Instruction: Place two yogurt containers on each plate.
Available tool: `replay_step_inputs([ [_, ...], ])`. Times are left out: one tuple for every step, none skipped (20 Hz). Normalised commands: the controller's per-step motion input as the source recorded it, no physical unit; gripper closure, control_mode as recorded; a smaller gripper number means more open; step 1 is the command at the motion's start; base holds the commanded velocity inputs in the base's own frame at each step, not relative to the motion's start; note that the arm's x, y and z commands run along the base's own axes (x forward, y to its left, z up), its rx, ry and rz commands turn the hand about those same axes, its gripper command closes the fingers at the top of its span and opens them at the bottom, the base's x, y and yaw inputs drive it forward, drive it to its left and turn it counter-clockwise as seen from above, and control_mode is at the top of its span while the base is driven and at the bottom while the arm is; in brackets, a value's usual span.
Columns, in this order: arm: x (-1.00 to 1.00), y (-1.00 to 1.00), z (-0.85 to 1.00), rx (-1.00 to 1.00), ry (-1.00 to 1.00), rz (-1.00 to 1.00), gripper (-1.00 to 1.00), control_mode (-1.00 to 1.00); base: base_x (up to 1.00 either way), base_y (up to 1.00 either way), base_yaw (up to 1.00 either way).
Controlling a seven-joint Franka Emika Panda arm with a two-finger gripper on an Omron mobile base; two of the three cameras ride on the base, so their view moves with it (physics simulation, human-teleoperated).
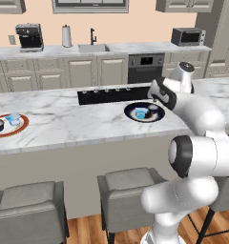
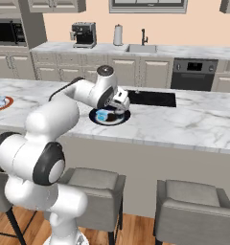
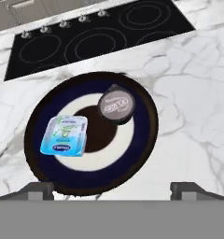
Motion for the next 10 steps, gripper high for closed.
replay_step_inputs([
  [-1.00,0.45,0.21,-0.10,-0.24,0.00,-1.00,-1.00,0.00,0.00,0.00],
  [-1.00,0.44,0.15,-0.11,-0.19,0.00,-1.00,-1.00,0.00,0.00,0.00],
  [-1.00,0.46,0.13,-0.11,-0.17,0.00,-1.00,-1.00,0.00,0.00,0.00],
  [-1.00,0.51,0.11,-0.13,-0.15,0.01,-1.00,-1.00,0.00,0.00,0.00],
  [-1.00,0.52,0.12,-0.13,-0.15,0.00,-1.00,-1.00,0.00,0.00,0.00],
  [-1.00,0.49,0.14,-0.11,-0.15,0.00,-1.00,-1.00,0.00,0.00,0.00],
  [-1.00,0.47,0.17,-0.09,-0.11,0.00,-1.00,-1.00,0.00,0.00,0.00],
  [-1.00,0.36,0.23,-0.03,-0.09,0.00,-1.00,-1.00,0.00,0.00,0.00],
  [-0.96,0.31,0.28,-0.01,-0.06,0.00,-1.00,-1.00,0.00,0.00,0.00],
  [-0.95,0.27,0.30,0.00,-0.04,0.00,-1.00,-1.00,0.00,0.00,0.00],
])
